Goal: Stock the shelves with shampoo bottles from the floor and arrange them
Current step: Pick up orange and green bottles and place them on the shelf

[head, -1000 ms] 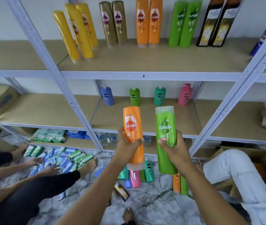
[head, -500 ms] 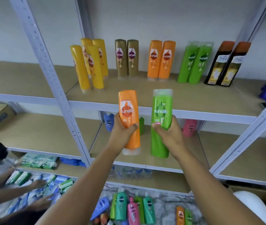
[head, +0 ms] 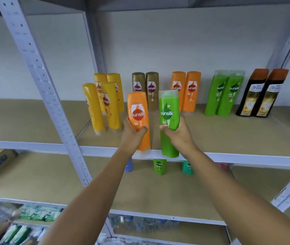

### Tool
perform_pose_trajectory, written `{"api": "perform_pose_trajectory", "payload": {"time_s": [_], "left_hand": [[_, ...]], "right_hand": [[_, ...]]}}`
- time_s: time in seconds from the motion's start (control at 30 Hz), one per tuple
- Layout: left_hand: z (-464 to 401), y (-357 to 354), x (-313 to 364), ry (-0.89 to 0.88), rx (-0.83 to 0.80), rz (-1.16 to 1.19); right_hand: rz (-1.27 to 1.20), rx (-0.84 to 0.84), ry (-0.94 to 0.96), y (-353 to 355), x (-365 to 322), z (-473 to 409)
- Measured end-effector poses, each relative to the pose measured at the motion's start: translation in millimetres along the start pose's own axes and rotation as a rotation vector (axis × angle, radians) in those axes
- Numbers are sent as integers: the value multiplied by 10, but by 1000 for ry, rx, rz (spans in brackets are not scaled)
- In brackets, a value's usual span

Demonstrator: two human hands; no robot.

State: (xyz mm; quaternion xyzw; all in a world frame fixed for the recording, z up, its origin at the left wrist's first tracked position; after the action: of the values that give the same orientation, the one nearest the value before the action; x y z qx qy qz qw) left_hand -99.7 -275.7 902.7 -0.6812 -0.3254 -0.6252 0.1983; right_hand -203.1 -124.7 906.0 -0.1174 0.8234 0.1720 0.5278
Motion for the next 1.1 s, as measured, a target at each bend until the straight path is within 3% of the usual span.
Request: {"api": "perform_pose_trajectory", "payload": {"time_s": [0.47,1.1], "left_hand": [[-615,49,-87,-75,103,-44],[-991,69,-221,-116,94,-118]], "right_hand": [[-25,-9,79,-554,256,-609],[14,-30,24,-724,545,-936]]}}
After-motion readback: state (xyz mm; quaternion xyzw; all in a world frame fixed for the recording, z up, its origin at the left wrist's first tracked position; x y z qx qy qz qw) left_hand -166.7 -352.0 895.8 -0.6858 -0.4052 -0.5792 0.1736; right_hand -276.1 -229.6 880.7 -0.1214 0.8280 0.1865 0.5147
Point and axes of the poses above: each hand's wrist, its own z-axis away from the middle knuckle, its own y-axis out of the back of the hand, x = y × z, the point moved 7 cm from there along -z, towards the middle knuckle, and after that the axes turned 4 degrees about y, right-handed, at the moved point
